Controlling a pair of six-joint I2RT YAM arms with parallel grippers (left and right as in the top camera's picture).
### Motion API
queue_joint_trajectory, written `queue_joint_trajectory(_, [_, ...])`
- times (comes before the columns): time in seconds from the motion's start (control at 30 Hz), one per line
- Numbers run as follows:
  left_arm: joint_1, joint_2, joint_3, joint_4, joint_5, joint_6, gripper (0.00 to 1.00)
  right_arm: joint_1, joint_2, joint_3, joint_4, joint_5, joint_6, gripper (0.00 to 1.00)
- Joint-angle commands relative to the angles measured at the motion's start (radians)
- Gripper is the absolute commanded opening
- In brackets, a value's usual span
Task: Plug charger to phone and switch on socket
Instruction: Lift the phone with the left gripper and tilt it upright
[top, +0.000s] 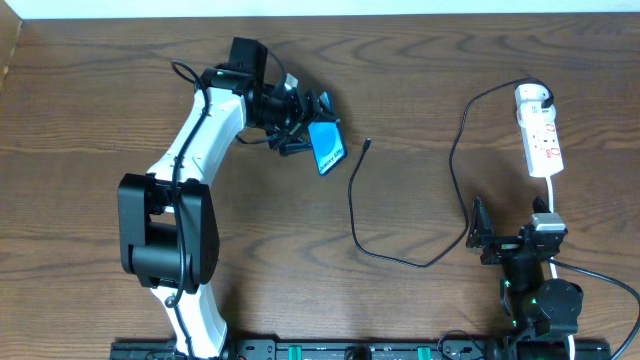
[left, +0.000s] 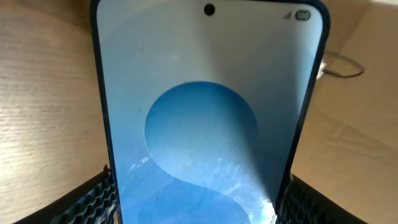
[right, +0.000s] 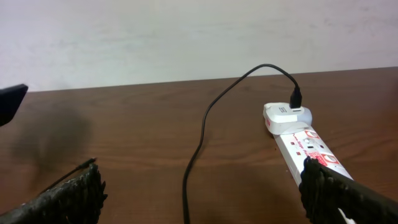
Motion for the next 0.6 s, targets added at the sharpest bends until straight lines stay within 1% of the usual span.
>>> queue_joint_trajectory(0.0, [0.005,-0.019,0.025,0.088,0.099,-0.135,0.73,-0.005,-0.005,-0.002,-0.004,-0.002,0.005,0.99])
queue_joint_trajectory(0.03, [0.005,-0.019,0.025,0.108,0.109,-0.156,0.72,-0.005,-0.005,-0.002,-0.004,-0.003,0.005,0.99])
queue_joint_trajectory(0.07, [0.005,-0.019,0.025,0.142,0.119,-0.198,0.69,-0.005,-0.005,-0.002,-0.003,-0.003,0.005,0.99])
queue_joint_trajectory(0.13, [0.005,-0.019,0.025,0.197,0.119,-0.287,0.69,-0.005,-0.005,-0.002,-0.004,-0.003,0.005,0.99])
queue_joint_trajectory(0.23, [0.005,-0.019,0.025,0.212,0.119,-0.354,0.69,-0.005,-0.005,-0.002,0.009,-0.001,0.003,0.99])
queue_joint_trajectory(0.33, [0.005,-0.019,0.025,0.214,0.132,-0.393,0.69,-0.005,-0.005,-0.002,0.027,-0.003,0.003,0.99])
queue_joint_trajectory(0.47, [0.005,-0.019,0.025,0.22,0.22,-0.396,0.69,-0.005,-0.005,-0.002,0.011,-0.004,0.008,0.99])
queue_joint_trajectory(0.57, [0.005,-0.019,0.025,0.226,0.262,-0.396,0.69,-0.005,-0.005,-0.002,0.01,-0.023,0.051,0.99])
